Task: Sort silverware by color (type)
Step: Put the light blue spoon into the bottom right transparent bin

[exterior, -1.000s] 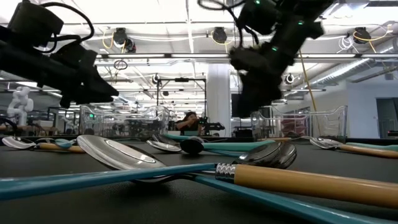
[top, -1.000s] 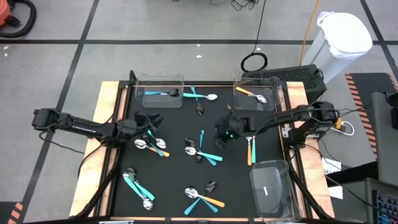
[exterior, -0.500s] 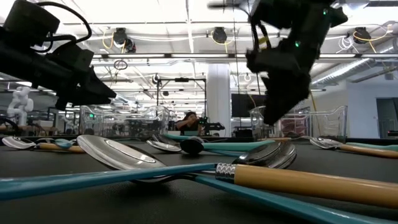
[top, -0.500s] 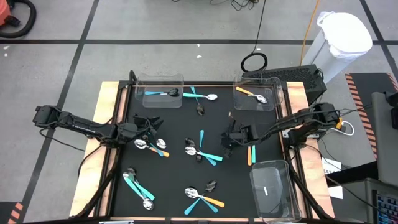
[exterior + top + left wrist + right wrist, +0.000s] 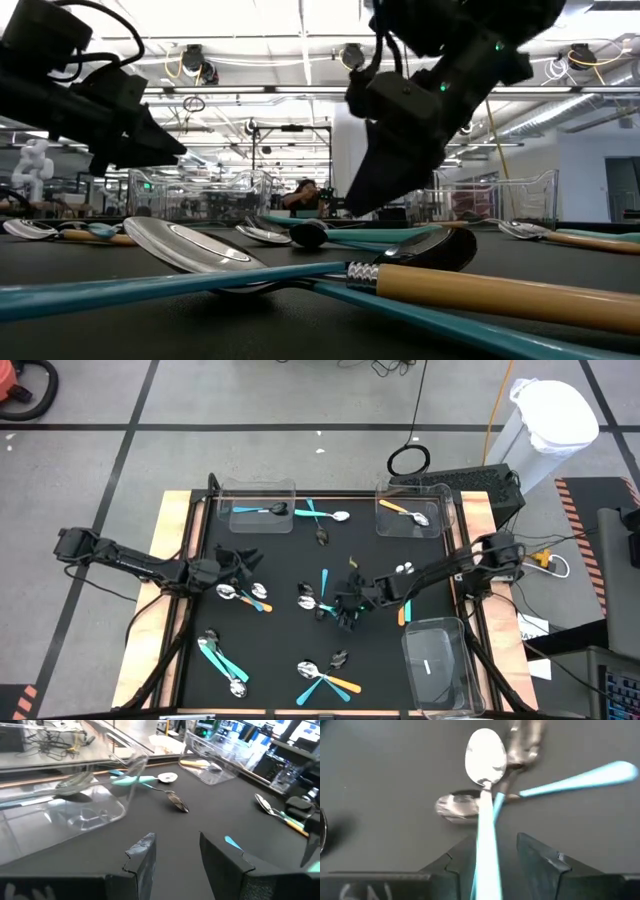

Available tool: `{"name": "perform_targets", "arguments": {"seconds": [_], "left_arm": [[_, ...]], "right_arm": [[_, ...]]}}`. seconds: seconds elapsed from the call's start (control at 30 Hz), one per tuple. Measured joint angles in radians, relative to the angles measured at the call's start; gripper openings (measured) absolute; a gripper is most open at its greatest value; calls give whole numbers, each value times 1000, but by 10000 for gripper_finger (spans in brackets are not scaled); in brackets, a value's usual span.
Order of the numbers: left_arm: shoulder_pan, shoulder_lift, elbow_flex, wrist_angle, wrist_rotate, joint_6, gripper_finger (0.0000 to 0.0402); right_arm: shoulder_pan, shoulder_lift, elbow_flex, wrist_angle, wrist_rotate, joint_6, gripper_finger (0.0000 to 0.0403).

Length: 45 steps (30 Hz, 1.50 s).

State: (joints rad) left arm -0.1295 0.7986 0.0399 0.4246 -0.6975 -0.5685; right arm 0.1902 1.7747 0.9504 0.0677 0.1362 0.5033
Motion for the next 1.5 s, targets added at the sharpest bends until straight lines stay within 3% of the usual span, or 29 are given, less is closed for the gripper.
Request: {"name": "perform_targets", "arguments": {"seconds": [0.13, 0.53, 0.7, 0.87, 1.0, 1.23, 1.37, 1.5], "left_arm": [[-20, 0, 0, -9, -21, 5, 155], [-55, 0, 0, 103, -12, 7, 155], [-56, -2, 0, 338, 67, 131, 155], [-56, -2, 0, 662, 164, 358, 155], [-56, -2, 0, 792, 246, 488, 155], [-55, -2, 0, 698, 249, 491, 155], [-55, -2, 0, 596, 234, 419, 155], [-54, -1, 0, 524, 178, 366, 155]], "right_arm": [[0, 60, 11, 99, -13, -4, 139], [0, 89, 54, 67, -53, -50, 139], [0, 89, 55, 55, -61, -54, 139], [-5, 88, 55, 50, -53, -65, 139], [-31, 75, 55, 49, -33, -44, 139], [-48, 31, 68, -2, -32, -49, 139], [-47, 33, 68, -54, -33, -79, 139], [-47, 51, 67, -68, -19, -194, 139]]}}
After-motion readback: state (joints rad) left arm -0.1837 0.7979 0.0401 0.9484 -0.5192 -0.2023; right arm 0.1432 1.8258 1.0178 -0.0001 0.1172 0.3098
